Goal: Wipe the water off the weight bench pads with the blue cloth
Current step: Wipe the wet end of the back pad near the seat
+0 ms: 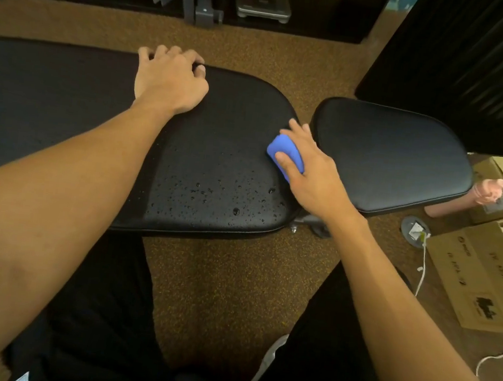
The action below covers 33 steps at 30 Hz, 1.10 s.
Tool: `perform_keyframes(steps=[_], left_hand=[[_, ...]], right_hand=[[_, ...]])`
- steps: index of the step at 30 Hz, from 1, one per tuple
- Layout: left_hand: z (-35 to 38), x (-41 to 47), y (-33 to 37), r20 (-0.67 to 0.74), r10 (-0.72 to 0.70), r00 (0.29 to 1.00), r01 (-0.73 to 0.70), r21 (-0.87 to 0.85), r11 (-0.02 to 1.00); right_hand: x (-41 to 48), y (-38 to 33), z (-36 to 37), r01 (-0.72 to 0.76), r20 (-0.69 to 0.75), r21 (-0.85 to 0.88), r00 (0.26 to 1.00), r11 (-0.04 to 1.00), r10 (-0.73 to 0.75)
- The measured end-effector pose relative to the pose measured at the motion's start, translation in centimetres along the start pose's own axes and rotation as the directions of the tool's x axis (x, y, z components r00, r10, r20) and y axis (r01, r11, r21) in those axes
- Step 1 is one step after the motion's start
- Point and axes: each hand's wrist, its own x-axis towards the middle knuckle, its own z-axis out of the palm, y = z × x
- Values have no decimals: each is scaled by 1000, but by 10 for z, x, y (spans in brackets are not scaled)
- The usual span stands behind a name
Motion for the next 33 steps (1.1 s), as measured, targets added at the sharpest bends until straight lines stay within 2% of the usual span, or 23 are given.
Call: perform_keyframes(steps=[2, 6, 8, 13, 18, 21, 23, 25, 28, 29, 33], left_hand=[[0, -1, 0, -3, 1, 1000, -1, -3, 1000], [1, 0, 1, -5, 5, 1000, -5, -3, 1000], [1, 0, 0, -7, 8, 1000, -8, 0, 1000], [1, -1, 1, -9, 9, 1000, -9, 6, 1000], [1, 0, 0, -3, 6, 1000, -6, 8, 1000], [0, -1, 0, -4, 9, 1000, -9, 10, 1000], [-1, -2, 1, 0, 13, 1000, -13, 12, 1000], [-1, -2, 1, -4, 12, 1000, -12, 14, 1000], [-1, -2, 0, -4, 14, 1000, -14, 8, 1000], [-1, -2, 1, -6, 12, 1000, -12, 9, 1000], [-2, -2, 2, -1, 11, 1000, -11, 13, 1000]], right_hand=[[7, -7, 7, -31, -41, 6, 999, 999, 31], [-16, -10, 9, 50, 37, -30, 998, 998, -49], [-29, -5, 7, 37, 53, -9, 998, 999, -37], [-3, -16, 14, -73, -79, 24, 994, 997, 75], [-41, -7, 11, 70, 17, 25, 997, 997, -71], [-34, -1, 7, 3, -45, 83, 999, 997, 0], [-19, -7, 11, -40, -80, 60, 996, 997, 44], [-16, -13, 16, 4, -45, 17, 999, 1000, -3], [-34, -6, 9, 150, 67, -22, 987, 988, -148], [-35, -1, 4, 152, 81, -8, 985, 988, -151], [-6, -10, 9, 27, -37, 14, 999, 1000, -26]])
